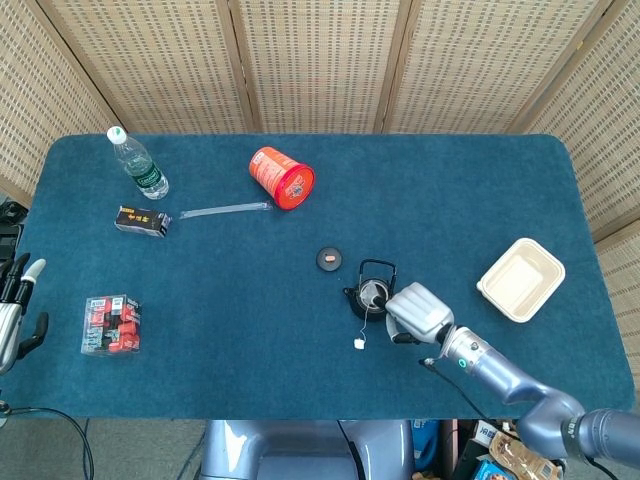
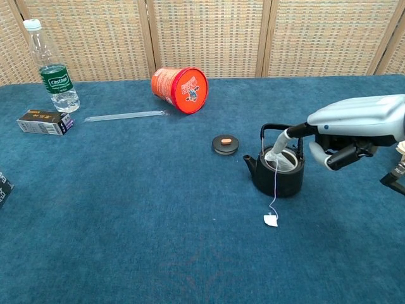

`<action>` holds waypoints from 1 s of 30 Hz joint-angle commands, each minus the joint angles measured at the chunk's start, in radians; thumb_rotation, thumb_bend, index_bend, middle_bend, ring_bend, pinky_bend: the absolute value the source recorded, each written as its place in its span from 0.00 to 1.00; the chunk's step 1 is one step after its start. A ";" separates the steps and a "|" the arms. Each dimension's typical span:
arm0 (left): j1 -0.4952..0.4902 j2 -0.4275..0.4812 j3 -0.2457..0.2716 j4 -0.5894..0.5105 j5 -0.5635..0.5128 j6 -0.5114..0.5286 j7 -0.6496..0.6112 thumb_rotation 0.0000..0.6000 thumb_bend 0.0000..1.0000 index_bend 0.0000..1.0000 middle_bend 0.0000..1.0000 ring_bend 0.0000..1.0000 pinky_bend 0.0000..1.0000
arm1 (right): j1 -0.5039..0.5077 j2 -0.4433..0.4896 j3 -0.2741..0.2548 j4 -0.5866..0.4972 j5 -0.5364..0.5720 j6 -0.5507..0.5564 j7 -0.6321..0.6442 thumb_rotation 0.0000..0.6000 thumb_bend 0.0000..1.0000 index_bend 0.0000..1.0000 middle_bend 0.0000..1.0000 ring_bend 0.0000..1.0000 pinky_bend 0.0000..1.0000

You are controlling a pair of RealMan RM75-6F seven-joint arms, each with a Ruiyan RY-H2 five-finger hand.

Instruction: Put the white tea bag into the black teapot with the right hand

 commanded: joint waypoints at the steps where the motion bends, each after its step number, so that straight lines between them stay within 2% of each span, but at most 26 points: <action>1: -0.001 0.000 0.000 -0.002 -0.001 -0.002 0.002 1.00 0.51 0.00 0.00 0.00 0.00 | 0.011 0.004 0.004 0.008 0.036 -0.024 -0.011 0.49 1.00 0.20 0.95 0.97 1.00; 30: -0.007 -0.012 0.003 0.013 -0.013 -0.023 0.000 1.00 0.51 0.00 0.00 0.00 0.00 | 0.094 -0.062 -0.008 0.070 0.166 -0.121 -0.116 0.52 1.00 0.19 0.95 0.97 1.00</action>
